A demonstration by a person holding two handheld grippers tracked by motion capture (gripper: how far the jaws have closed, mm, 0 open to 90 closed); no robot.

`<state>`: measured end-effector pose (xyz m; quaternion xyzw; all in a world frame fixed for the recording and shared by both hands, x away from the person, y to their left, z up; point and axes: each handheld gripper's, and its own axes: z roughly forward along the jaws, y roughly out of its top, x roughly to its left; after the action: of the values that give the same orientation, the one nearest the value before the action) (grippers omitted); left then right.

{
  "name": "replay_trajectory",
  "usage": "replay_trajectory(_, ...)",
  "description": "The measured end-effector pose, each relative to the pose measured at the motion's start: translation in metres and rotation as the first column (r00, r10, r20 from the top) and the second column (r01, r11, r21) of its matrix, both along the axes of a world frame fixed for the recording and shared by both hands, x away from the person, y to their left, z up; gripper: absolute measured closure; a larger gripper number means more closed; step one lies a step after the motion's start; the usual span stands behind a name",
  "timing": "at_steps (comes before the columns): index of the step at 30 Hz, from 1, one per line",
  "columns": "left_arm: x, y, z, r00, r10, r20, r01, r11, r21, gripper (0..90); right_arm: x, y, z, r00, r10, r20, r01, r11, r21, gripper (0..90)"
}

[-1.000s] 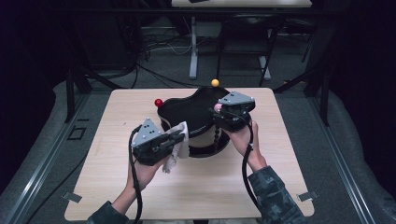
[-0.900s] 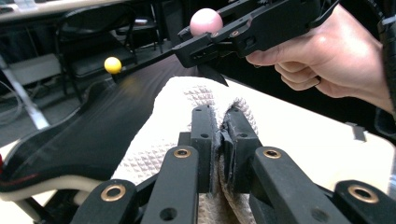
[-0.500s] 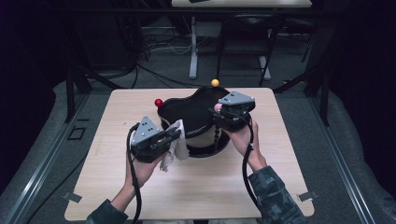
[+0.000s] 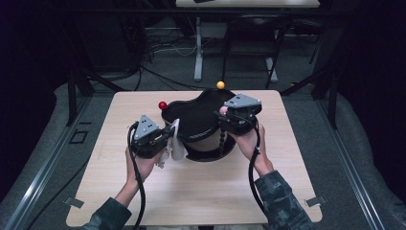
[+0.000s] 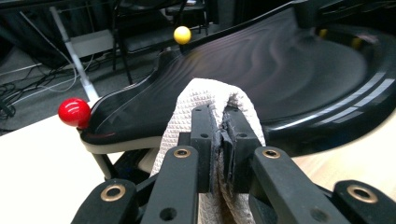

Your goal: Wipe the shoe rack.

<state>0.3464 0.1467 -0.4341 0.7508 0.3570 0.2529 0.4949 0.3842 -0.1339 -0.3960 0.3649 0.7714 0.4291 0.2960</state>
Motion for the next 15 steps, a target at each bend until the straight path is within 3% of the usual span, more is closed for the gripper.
replay_trajectory(15, 0.034, 0.005, -0.022, 0.9950, 0.090, -0.043, -0.089, 0.9957, 0.028, 84.0, 0.000, 0.000, 0.000, 1.0000, 0.003, 0.000, -0.003, 1.000, -0.002, 59.9)
